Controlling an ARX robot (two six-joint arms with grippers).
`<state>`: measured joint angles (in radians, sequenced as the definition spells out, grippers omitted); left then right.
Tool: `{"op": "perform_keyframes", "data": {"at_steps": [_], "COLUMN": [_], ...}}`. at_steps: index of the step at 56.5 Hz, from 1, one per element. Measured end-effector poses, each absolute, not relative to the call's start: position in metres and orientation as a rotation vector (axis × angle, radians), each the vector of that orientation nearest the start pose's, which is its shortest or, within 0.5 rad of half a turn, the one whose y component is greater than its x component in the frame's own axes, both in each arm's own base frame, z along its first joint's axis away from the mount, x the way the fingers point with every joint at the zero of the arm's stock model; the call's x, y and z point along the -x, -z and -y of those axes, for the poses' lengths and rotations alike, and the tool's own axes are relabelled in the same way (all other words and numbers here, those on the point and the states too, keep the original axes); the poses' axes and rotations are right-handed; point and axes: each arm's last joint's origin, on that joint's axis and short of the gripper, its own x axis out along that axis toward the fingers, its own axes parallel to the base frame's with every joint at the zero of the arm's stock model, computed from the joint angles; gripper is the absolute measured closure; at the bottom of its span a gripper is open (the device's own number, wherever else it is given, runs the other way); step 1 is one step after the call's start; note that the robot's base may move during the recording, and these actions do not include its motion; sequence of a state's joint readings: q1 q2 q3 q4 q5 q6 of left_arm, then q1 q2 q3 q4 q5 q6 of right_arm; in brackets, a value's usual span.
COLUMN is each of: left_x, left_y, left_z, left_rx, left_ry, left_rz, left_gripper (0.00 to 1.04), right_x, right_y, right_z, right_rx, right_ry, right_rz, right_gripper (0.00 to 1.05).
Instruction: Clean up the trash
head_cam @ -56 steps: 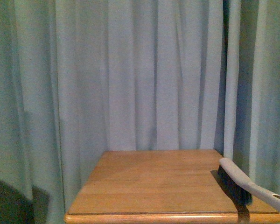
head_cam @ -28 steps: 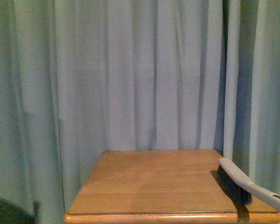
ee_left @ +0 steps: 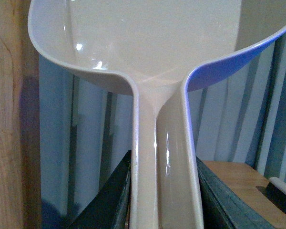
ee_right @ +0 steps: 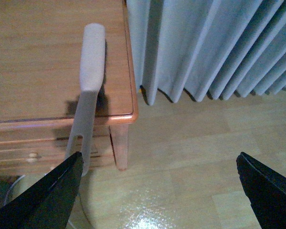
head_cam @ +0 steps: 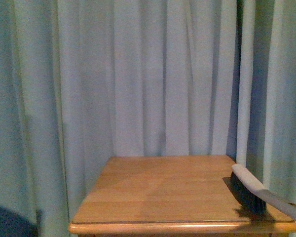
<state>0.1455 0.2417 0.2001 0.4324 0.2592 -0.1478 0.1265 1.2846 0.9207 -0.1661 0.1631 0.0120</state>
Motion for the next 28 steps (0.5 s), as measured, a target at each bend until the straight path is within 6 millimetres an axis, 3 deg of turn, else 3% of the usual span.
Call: {"op": "perform_keyframes", "data": {"at_steps": [5,11,20,28], "left_x": [-0.099,-0.099,-0.099,-0.099], "left_y": [-0.253,-0.253,-0.253,-0.253], "left_z": [-0.007,-0.007,-0.007,-0.007], "left_rx": [0.067,0.068,0.068,0.068], "left_ry": [0.140,0.140,0.140,0.140], "left_rz": [0.374,0.374,0.374,0.374], "left_gripper": [0.76,0.76,0.76,0.76], "right_x": [-0.310,-0.336,-0.360,-0.381], "right_y": [-0.280,-0.274,-0.258,-0.232], "right_z": [-0.038,-0.047,-0.058,-0.073], "right_rx": [0.047,0.028,-0.008,-0.069], "right_ry": [0.035,0.032,0.033,0.029], "right_rz": [-0.630,-0.703,-0.749,-0.805], "right_gripper": [0.07,0.07,0.07,0.07]}}
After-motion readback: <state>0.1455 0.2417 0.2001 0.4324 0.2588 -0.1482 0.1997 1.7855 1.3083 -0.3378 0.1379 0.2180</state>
